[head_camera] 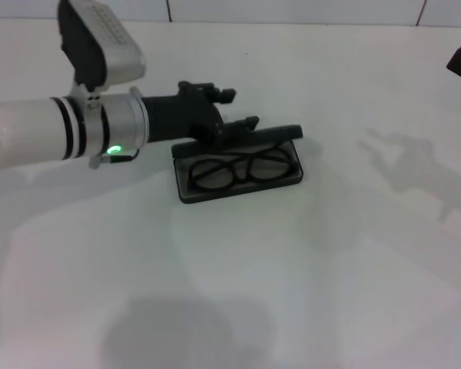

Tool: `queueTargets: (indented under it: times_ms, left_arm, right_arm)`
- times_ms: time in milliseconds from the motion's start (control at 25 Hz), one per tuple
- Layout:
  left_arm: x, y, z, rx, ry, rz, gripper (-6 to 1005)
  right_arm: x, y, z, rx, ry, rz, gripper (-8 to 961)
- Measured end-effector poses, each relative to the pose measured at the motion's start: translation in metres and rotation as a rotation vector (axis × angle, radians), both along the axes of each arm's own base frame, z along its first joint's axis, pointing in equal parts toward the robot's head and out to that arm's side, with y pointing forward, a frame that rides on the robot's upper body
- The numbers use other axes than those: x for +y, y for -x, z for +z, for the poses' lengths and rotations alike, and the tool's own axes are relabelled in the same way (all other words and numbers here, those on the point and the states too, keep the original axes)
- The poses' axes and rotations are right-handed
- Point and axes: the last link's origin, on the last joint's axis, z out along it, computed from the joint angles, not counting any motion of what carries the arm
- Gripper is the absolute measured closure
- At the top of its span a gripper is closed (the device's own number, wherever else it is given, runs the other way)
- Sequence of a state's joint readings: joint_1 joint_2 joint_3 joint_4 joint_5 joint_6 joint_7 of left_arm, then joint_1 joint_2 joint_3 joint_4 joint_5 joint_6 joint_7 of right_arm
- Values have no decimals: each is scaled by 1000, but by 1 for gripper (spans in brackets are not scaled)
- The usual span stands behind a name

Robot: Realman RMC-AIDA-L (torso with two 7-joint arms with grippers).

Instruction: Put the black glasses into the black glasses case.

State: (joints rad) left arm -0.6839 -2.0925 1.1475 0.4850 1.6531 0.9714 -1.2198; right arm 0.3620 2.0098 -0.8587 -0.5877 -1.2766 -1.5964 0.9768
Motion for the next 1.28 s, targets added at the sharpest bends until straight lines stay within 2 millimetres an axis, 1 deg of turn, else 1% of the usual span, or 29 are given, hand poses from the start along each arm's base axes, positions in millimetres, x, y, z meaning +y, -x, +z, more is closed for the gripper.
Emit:
queueTargets:
  times_ms: [480,840,960,1040,1120,1200,1280]
  left_arm:
    - [-14,2,-6,1,63,-42,377]
    - [-30,12,-14,38,73,-120,377]
    - [-32,11,-12,1,58,-124,363]
    - [-37,3,-4,-100,40,-159,335]
    - [-43,-8,7,-213,37,-203,307]
    - [-46,-17,24,-324,52,-227,280]
    - [-51,-19,40,-377,93,-245,252]
  right_arm:
    - [-1,-4,-1,-1,-1,-18,710]
    - [1,-6,-2,-14,-3,-38,702]
    - [1,-5,-2,-14,-3,-35,699]
    - [2,-3,-4,-17,8,-26,697]
    - [1,3,-9,-22,43,7,695]
    - [1,16,-18,-35,105,74,693]
    - [1,29,-27,-46,179,131,692]
